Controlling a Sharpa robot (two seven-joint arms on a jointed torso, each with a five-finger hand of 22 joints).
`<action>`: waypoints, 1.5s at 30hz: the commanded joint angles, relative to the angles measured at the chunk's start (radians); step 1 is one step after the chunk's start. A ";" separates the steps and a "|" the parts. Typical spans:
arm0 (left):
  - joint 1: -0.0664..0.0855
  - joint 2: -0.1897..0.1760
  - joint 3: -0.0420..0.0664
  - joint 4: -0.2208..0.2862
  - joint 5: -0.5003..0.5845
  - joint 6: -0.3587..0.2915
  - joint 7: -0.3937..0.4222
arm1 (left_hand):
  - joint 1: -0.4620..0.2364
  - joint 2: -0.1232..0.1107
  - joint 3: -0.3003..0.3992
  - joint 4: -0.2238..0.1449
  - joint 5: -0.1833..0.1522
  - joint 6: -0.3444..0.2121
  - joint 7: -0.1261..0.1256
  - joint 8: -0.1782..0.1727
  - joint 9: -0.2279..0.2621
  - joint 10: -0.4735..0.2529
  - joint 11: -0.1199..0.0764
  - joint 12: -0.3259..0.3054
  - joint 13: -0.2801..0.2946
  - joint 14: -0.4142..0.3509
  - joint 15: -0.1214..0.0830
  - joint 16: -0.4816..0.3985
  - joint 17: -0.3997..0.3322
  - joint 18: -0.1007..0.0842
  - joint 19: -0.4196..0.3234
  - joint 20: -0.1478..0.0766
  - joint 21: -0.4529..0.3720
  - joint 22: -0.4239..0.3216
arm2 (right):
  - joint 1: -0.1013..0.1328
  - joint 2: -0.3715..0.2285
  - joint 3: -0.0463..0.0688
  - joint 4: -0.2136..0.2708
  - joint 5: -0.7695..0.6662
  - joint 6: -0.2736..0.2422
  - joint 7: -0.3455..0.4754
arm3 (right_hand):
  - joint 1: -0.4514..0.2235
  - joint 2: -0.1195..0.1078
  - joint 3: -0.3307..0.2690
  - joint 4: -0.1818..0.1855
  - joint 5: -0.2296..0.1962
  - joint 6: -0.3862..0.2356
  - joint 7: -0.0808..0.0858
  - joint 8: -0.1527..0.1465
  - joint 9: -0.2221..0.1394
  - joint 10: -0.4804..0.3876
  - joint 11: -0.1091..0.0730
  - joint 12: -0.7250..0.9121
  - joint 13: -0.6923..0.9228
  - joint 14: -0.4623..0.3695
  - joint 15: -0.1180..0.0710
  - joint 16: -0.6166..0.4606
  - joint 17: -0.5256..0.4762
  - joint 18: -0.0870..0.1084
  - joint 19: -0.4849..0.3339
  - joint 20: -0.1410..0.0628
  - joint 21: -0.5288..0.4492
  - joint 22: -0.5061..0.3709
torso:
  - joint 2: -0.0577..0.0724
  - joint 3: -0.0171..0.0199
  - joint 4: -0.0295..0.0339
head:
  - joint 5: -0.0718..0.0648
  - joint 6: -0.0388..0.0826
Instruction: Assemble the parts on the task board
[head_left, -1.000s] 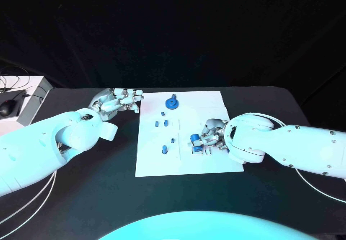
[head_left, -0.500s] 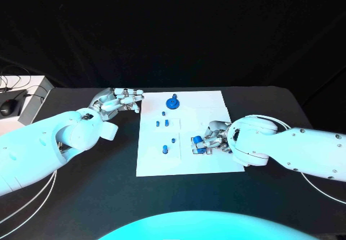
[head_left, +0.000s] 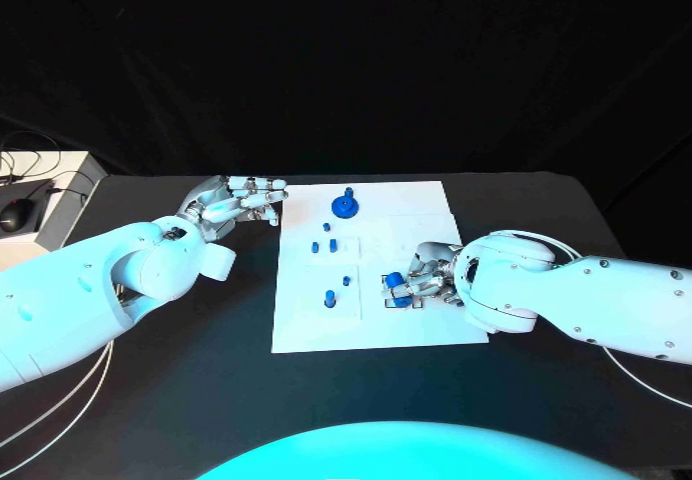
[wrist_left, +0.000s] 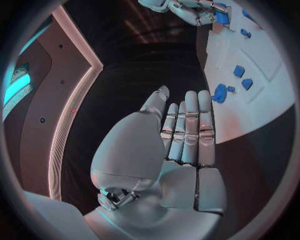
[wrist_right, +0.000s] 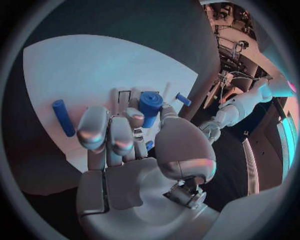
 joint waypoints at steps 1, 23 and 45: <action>0.000 0.001 0.001 0.003 0.005 0.018 0.005 | -0.005 0.004 -0.001 0.008 0.005 -0.002 0.002 0.002 0.000 -0.008 -0.001 0.004 0.000 -0.005 0.000 0.002 -0.001 -0.002 0.007 0.002 -0.004 0.001 | -0.006 0.002 -0.005 -0.005 -0.012 0.018 -0.031 | -0.018 0.000 0.069 -0.075 -0.067 0.006 0.001 0.002 0.002 0.000 -0.007 -0.002 -0.002 0.000 0.000 -0.005 -0.001 -0.008 0.056 -0.005 -0.006 0.126 | 0.000 -0.0008 0.0010 | -0.001 0.000; 0.000 0.000 0.001 0.002 0.005 0.017 0.005 | -0.006 0.004 -0.003 0.012 0.005 -0.003 0.002 0.002 0.000 -0.009 -0.001 0.005 0.000 -0.006 0.000 0.002 -0.002 -0.003 0.009 0.003 -0.011 0.003 | -0.006 0.006 -0.005 -0.010 -0.026 -0.051 0.000 | -0.123 -0.152 0.150 0.149 -0.342 0.009 0.004 -0.001 -0.003 0.000 -0.004 0.000 -0.005 0.000 0.002 -0.005 0.001 -0.006 0.057 -0.003 -0.005 0.127 | 0.000 0.0002 0.0002 | -0.002 0.004; -0.001 0.002 0.001 -0.001 0.005 0.020 0.005 | -0.005 0.004 -0.003 0.013 0.004 -0.003 0.002 0.002 0.000 -0.009 -0.001 0.005 0.000 -0.006 0.000 0.002 -0.002 -0.003 0.010 0.003 -0.013 0.004 | -0.004 -0.080 0.003 0.059 0.006 -0.050 0.091 | -0.050 0.006 -0.105 0.009 -0.226 0.009 0.000 0.011 0.005 0.004 -0.007 0.007 -0.001 0.001 0.000 -0.001 0.004 -0.008 0.057 -0.004 0.012 0.130 | -0.001 0.0006 0.0000 | -0.004 0.009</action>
